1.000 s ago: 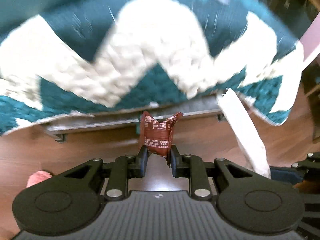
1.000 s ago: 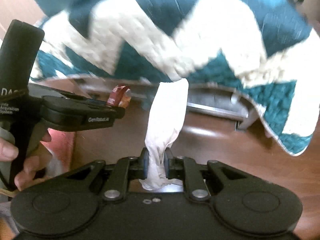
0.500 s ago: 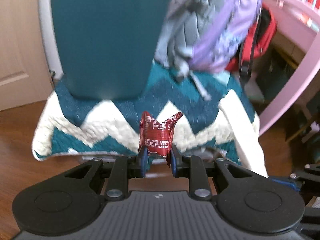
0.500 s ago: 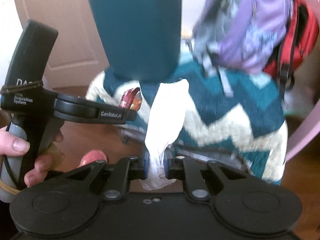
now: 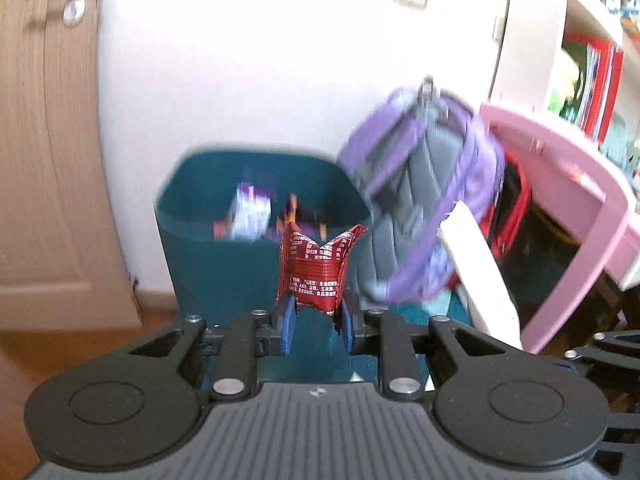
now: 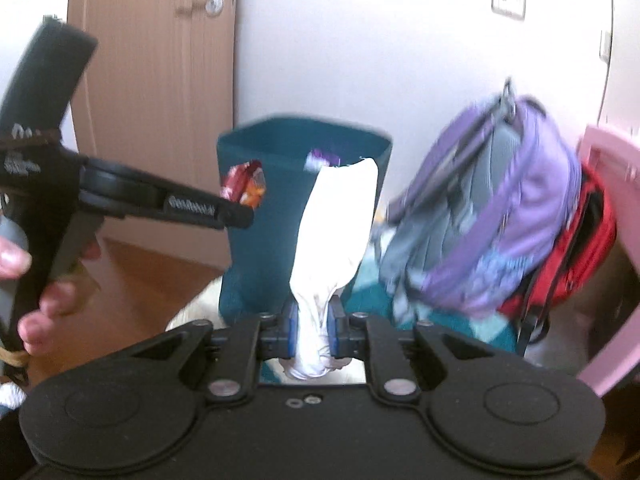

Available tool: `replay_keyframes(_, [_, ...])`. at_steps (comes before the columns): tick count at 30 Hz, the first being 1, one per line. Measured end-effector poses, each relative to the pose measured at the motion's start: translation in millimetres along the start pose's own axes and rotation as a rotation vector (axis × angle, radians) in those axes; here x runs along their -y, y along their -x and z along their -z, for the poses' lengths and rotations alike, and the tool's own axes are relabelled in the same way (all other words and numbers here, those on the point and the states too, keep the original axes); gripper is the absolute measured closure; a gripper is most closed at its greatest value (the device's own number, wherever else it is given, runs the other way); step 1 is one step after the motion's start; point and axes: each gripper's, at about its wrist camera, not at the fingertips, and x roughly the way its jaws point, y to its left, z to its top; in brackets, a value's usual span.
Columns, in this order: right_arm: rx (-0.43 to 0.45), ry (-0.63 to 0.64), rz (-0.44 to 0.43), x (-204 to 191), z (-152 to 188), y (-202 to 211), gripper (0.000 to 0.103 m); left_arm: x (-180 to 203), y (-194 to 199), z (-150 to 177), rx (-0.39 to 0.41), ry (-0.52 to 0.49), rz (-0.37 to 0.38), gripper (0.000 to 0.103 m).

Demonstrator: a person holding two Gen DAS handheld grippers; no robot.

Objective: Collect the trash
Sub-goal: 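Lift the red wrapper with the left tool while the right tool carries the tissue to the bin, then open the left gripper over the teal bin while the right gripper releases the tissue in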

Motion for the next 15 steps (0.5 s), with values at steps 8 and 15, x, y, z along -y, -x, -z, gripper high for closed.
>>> replay_keyframes(8, [0.090,-0.012,0.032,8.8,-78.5,-31.5,0.090,-18.8,-20.1,-71.8,0.026,-0.037,-0.011,0.080])
replay_keyframes(15, [0.076,-0.033,0.018,18.1,-120.3,-92.8,0.089,-45.3,-79.7,-96.0,-0.057,-0.004,0.006,0.080])
